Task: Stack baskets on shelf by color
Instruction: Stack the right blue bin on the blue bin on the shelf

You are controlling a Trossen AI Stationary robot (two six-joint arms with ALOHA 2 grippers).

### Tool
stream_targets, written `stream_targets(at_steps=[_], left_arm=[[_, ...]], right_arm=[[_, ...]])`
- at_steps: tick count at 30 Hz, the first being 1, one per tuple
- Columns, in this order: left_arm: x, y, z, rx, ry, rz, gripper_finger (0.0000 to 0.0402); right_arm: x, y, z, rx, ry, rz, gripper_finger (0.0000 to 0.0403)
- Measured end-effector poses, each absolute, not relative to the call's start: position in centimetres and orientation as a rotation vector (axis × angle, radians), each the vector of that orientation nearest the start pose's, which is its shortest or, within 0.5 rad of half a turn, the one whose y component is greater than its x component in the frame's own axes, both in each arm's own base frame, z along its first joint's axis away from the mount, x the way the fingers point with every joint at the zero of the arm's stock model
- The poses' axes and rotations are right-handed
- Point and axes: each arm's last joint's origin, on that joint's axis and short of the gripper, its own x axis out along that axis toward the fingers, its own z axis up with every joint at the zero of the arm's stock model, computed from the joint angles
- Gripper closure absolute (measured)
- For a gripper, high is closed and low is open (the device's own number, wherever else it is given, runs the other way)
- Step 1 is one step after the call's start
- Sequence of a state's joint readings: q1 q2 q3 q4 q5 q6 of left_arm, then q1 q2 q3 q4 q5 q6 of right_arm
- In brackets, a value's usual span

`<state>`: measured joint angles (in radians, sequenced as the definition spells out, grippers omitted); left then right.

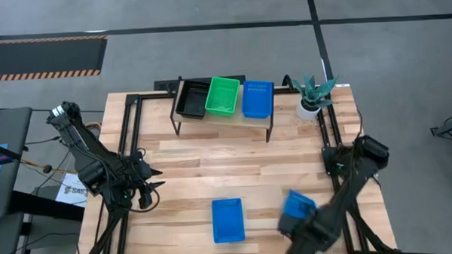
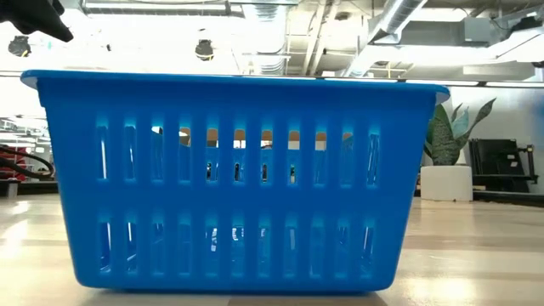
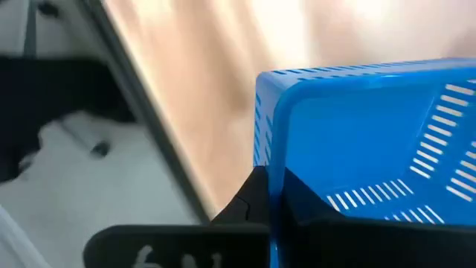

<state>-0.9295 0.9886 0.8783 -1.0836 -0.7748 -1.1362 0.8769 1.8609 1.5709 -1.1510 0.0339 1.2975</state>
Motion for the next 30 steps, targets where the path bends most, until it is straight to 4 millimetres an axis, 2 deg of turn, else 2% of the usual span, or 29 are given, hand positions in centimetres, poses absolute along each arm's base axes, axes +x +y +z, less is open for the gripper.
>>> stream_targets(at_steps=[3,8,11,13,19,23,27,30], left_arm=[[11.0,-11.4,27.4,-0.165,0.715,0.292,0.0248],[11.0,-11.4,27.4,-0.141,0.718,0.282,0.0248],[11.0,-11.4,27.4,-0.126,0.720,0.277,0.0248],[11.0,-11.4,27.4,-0.118,0.721,0.275,0.0248],[11.0,-11.4,27.4,-0.111,0.724,0.274,0.0248],[11.0,-11.4,27.4,-0.111,0.723,0.275,0.0248],[11.0,-11.4,27.4,-0.119,0.722,0.278,0.0248],[11.0,-11.4,27.4,-0.121,0.722,0.278,0.0248]], right_arm=[[24.9,25.0,28.4,0.294,1.350,-0.247,0.0398],[26.4,19.5,34.2,0.068,1.260,-0.344,0.0399],[27.9,16.0,36.6,-0.042,1.157,-0.329,0.0400],[28.7,13.2,38.0,-0.117,1.101,-0.380,0.0400],[31.2,4.5,39.2,-0.231,1.147,-0.496,0.0400],[31.7,-0.4,39.5,-0.281,1.187,-0.530,0.0398],[31.6,-4.4,39.4,-0.286,1.256,-0.536,0.0397],[31.4,-6.4,39.3,-0.256,1.282,-0.484,0.0398]])
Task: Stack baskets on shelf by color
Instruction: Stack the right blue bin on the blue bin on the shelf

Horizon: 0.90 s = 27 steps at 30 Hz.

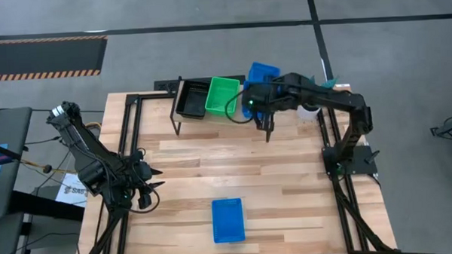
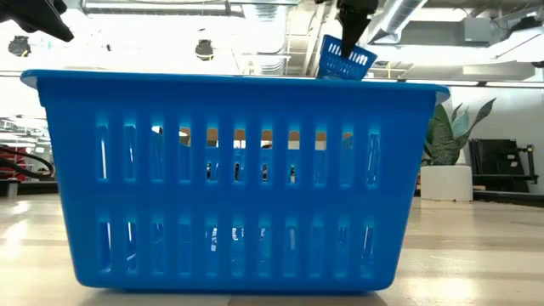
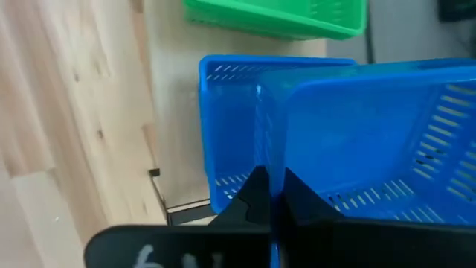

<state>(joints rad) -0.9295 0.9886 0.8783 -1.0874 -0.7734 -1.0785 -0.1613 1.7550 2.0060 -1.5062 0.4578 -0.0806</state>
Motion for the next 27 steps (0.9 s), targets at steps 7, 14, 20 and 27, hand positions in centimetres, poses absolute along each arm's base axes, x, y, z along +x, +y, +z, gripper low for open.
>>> stream_targets(at_steps=[7,14,20,27], left_arm=[[11.0,-11.4,27.4,-0.128,0.719,0.281,0.0248],[11.0,-11.4,27.5,-0.123,0.705,0.289,0.0248],[11.0,-11.4,27.5,-0.123,0.704,0.290,0.0248],[11.1,-11.4,27.5,-0.123,0.704,0.290,0.0248]], right_arm=[[31.1,-8.2,39.2,-0.260,1.302,-0.448,0.0395],[31.5,-8.2,39.4,-0.269,1.261,-0.417,0.0395],[31.8,-8.3,39.2,-0.260,1.256,-0.425,0.0394],[33.2,-8.5,37.7,-0.289,1.303,-0.405,0.0392]])
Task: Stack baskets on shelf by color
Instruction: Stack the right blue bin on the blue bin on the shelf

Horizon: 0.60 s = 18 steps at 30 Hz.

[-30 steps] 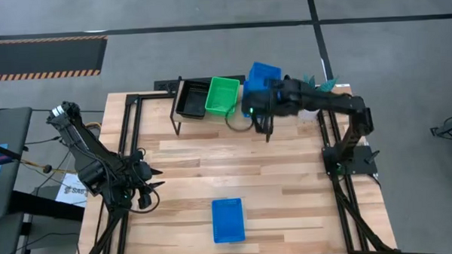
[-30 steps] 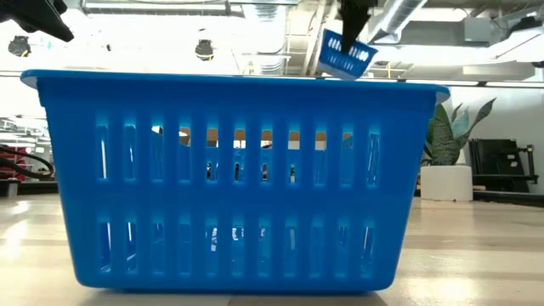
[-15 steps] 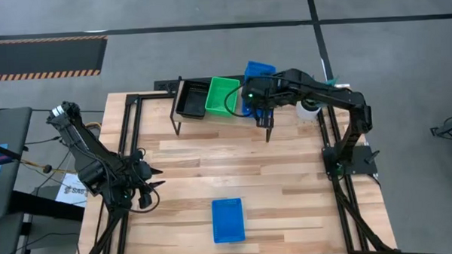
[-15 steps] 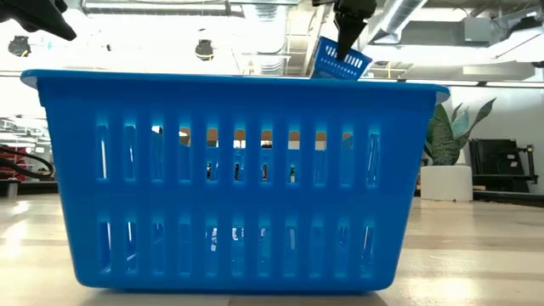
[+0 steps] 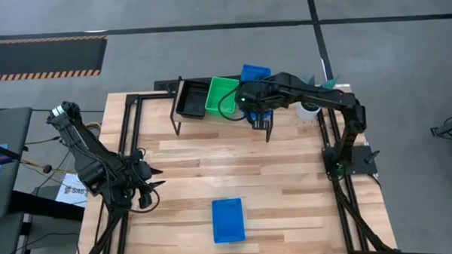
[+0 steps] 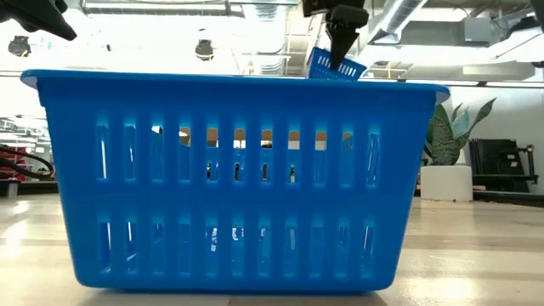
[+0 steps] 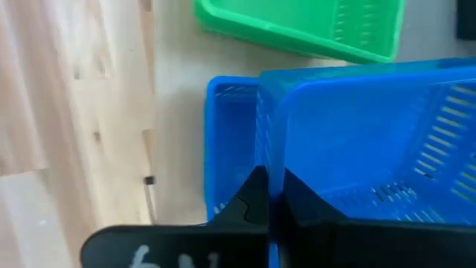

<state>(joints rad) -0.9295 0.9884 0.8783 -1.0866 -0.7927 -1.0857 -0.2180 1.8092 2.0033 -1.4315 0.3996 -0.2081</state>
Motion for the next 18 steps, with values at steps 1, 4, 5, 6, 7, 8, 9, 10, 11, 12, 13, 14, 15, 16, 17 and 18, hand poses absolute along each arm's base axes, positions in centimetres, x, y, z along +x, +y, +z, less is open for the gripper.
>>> stream_targets(at_steps=[1,4,5,6,7,8,9,10,11,12,13,14,15,16,17,18], left_arm=[[11.0,-11.4,27.5,-0.124,0.705,0.289,0.0248],[11.0,-11.4,27.5,-0.126,0.712,0.285,0.0248],[11.0,-11.4,27.5,-0.127,0.712,0.285,0.0248],[11.0,-11.4,27.5,-0.128,0.712,0.286,0.0248],[11.0,-11.4,27.5,-0.128,0.710,0.286,0.0248],[11.0,-11.4,27.5,-0.127,0.707,0.289,0.0248],[11.0,-11.4,27.5,-0.126,0.705,0.290,0.0248],[11.0,-11.4,27.5,-0.127,0.705,0.290,0.0248],[11.0,-11.4,27.5,-0.126,0.705,0.290,0.0248],[11.0,-11.4,27.5,-0.127,0.705,0.290,0.0248],[11.0,-11.4,27.5,-0.127,0.705,0.290,0.0248],[11.0,-11.4,27.5,-0.129,0.704,0.291,0.0248],[11.0,-11.4,27.5,-0.131,0.704,0.292,0.0248],[11.0,-11.4,27.5,-0.132,0.704,0.292,0.0248],[11.1,-11.4,27.5,-0.131,0.704,0.292,0.0248],[11.0,-11.4,27.5,-0.132,0.705,0.291,0.0248]], right_arm=[[33.2,-8.6,37.7,-0.297,1.299,-0.406,0.0391],[33.4,-8.6,37.9,-0.322,1.279,-0.417,0.0391],[33.4,-8.6,37.8,-0.322,1.284,-0.416,0.0391],[33.4,-8.7,37.7,-0.316,1.295,-0.418,0.0392],[33.3,-8.8,37.7,-0.307,1.302,-0.423,0.0392],[33.2,-8.9,37.5,-0.300,1.314,-0.427,0.0391],[33.2,-9.0,37.4,-0.296,1.329,-0.427,0.0391],[33.3,-9.1,37.1,-0.295,1.350,-0.424,0.0391],[33.5,-9.3,36.7,-0.295,1.369,-0.421,0.0391],[33.7,-9.4,36.3,-0.295,1.384,-0.420,0.0391],[33.9,-9.5,36.0,-0.293,1.395,-0.418,0.0391],[33.9,-9.5,35.9,-0.294,1.402,-0.414,0.0390],[34.0,-9.5,35.8,-0.297,1.408,-0.410,0.0390],[34.1,-9.5,35.7,-0.301,1.413,-0.407,0.0389],[34.1,-9.5,35.6,-0.301,1.421,-0.402,0.0388],[34.1,-9.5,35.5,-0.300,1.428,-0.398,0.0388]])
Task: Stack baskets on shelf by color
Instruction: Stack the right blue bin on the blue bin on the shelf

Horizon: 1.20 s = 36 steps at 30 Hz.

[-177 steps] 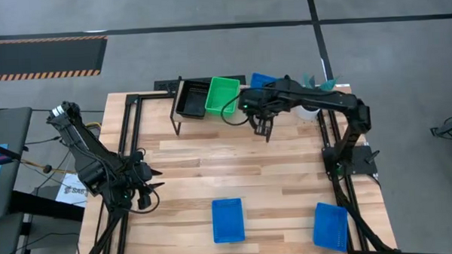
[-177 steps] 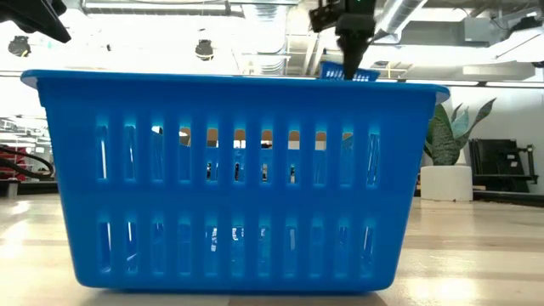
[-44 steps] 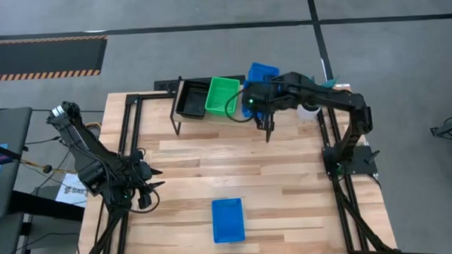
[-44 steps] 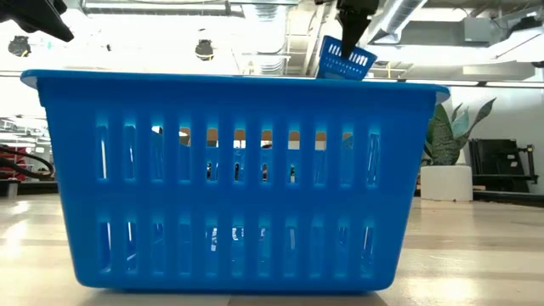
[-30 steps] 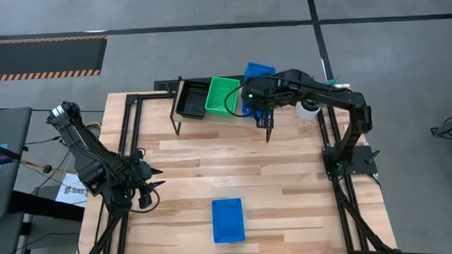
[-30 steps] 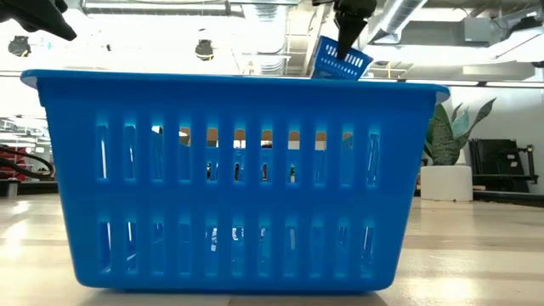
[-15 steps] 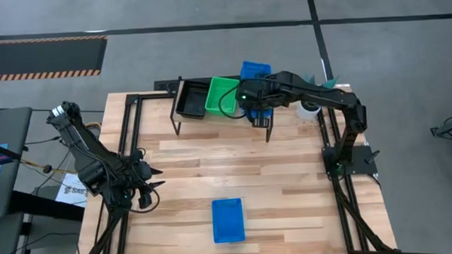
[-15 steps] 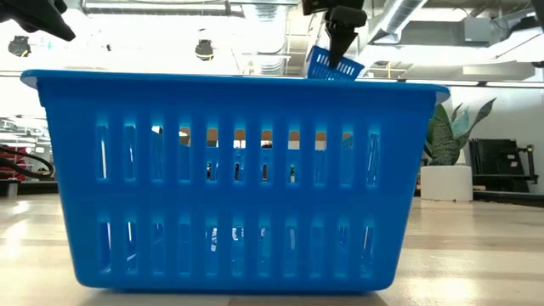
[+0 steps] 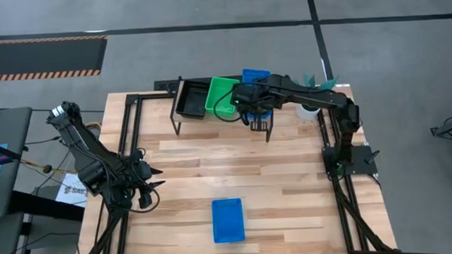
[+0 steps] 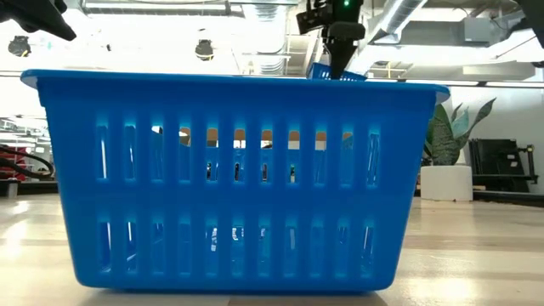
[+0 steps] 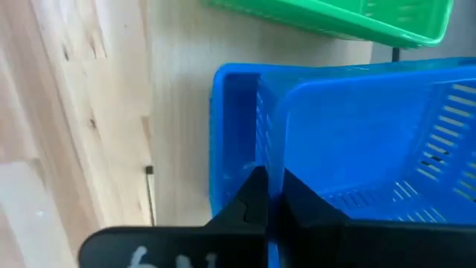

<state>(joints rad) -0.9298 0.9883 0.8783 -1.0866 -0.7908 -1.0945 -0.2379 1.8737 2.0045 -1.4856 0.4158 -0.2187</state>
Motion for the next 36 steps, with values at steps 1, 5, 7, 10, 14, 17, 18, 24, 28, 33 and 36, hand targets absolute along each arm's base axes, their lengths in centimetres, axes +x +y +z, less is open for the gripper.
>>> stream_targets(at_steps=[1,5,7,10,14,17,18,24,28,33,36], left_arm=[[11.0,-11.4,27.5,-0.133,0.705,0.291,0.0248],[11.0,-11.4,27.5,-0.133,0.705,0.291,0.0248],[11.0,-11.4,27.5,-0.133,0.705,0.292,0.0248],[11.0,-11.4,27.5,-0.132,0.704,0.292,0.0248],[11.0,-11.4,27.5,-0.133,0.704,0.292,0.0248],[11.0,-11.4,27.5,-0.132,0.705,0.292,0.0248],[11.0,-11.4,27.5,-0.133,0.704,0.292,0.0248],[11.0,-11.4,27.5,-0.133,0.705,0.292,0.0248],[11.0,-11.4,27.5,-0.134,0.707,0.291,0.0248],[11.0,-11.4,27.5,-0.134,0.709,0.290,0.0248],[11.0,-11.4,27.5,-0.134,0.709,0.290,0.0248]], right_arm=[[34.2,-9.5,35.5,-0.298,1.428,-0.397,0.0386],[34.0,-9.5,35.5,-0.293,1.432,-0.400,0.0382],[33.9,-9.5,35.5,-0.286,1.441,-0.402,0.0381],[33.7,-9.3,35.4,-0.271,1.467,-0.382,0.0381],[33.7,-9.3,35.4,-0.268,1.465,-0.380,0.0378],[33.7,-9.3,35.4,-0.257,1.464,-0.389,0.0369],[33.7,-9.3,35.4,-0.256,1.466,-0.389,0.0365],[33.6,-9.2,35.4,-0.255,1.473,-0.383,0.0339],[33.6,-8.9,35.4,-0.258,1.478,-0.377,0.0328],[33.6,-8.7,35.4,-0.258,1.487,-0.372,0.0323],[33.6,-8.3,35.4,-0.249,1.480,-0.380,0.0323]])
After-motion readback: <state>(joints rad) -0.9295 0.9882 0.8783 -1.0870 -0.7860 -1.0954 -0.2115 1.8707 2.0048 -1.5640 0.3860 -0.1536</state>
